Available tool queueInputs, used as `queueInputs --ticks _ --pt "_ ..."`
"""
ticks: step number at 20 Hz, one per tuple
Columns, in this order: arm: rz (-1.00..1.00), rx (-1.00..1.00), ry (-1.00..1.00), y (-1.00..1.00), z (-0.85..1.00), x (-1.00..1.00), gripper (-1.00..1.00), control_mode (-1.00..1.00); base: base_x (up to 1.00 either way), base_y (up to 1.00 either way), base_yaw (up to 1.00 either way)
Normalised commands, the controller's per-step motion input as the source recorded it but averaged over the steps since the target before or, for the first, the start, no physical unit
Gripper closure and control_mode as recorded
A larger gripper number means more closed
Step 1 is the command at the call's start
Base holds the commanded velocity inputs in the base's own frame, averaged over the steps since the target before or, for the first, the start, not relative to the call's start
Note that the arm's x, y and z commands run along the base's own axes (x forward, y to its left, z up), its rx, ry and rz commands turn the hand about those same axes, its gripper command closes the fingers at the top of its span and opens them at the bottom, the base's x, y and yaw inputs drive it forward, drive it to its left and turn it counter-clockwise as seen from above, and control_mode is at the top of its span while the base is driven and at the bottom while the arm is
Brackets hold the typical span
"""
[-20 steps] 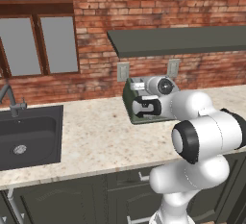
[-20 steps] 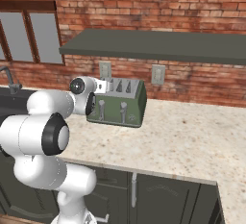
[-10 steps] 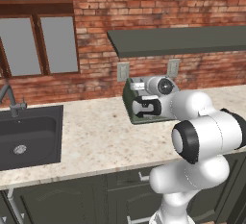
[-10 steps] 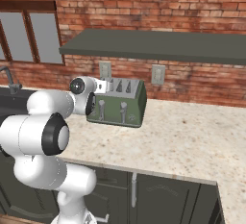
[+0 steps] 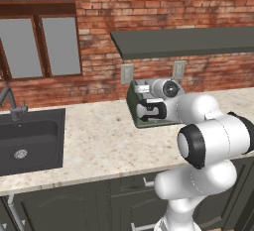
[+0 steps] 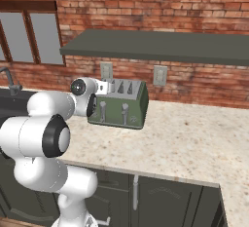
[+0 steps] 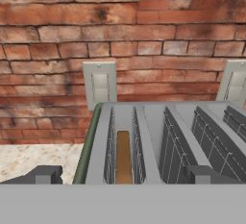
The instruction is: Start the toaster. Once the lever pops up, take the bread to the plate on the dining counter.
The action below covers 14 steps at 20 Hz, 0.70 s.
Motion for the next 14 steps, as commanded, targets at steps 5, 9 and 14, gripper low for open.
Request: queueInputs --ticks 5,9,14 --pt "0.0 0.0 0.0 0.0 0.0 0.0 -1.0 -1.0 0.0 0.0 0.0" --pt "0.0 0.0 0.0 0.0 0.0 0.0 -1.0 -1.0 0.0 0.0 0.0" --pt "0.0 0.0 0.0 0.0 0.0 0.0 -1.0 -1.0 0.0 0.0 0.0"
